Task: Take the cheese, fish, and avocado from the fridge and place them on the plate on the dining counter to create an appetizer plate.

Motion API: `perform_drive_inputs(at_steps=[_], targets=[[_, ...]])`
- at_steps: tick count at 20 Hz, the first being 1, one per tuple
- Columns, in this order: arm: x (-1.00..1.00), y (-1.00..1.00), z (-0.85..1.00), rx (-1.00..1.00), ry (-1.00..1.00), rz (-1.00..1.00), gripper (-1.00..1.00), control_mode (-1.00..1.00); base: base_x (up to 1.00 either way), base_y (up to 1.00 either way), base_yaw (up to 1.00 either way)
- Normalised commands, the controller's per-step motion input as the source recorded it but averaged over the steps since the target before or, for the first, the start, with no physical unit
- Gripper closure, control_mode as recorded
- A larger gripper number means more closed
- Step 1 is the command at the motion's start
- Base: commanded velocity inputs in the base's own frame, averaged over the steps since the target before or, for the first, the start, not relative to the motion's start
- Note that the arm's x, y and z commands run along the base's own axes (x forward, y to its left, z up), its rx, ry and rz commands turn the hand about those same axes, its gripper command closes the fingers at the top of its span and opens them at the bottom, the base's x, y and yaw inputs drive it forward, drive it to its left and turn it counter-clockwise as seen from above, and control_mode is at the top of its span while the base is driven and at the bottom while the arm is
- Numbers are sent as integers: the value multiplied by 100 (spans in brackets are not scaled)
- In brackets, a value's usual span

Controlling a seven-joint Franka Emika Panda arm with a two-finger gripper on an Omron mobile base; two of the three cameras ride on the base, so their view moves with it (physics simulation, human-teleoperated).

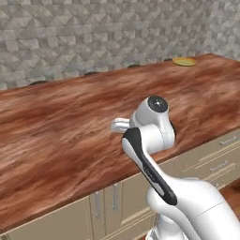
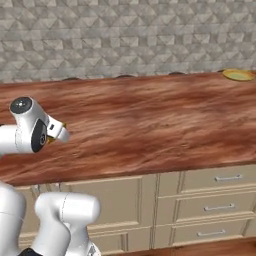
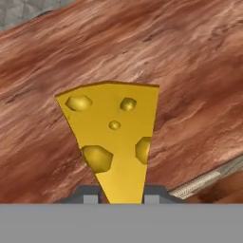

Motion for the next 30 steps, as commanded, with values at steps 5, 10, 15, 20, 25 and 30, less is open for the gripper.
perform_drive_inputs(at_steps=[5, 10, 15, 20, 25, 30], targets=[[0, 0, 0, 0, 0, 0, 100, 100, -5, 100, -24], [0, 0, 0, 0, 0, 0, 100, 100, -14, 100, -22], [0, 0, 0, 0, 0, 0, 100, 100, -42, 100, -19], [0, 0, 0, 0, 0, 0, 100, 100, -47, 100, -18], [0, 0, 0, 0, 0, 0, 100, 100, -30, 100, -18], [0, 0, 0, 0, 0, 0, 100, 100, -11, 100, -19]])
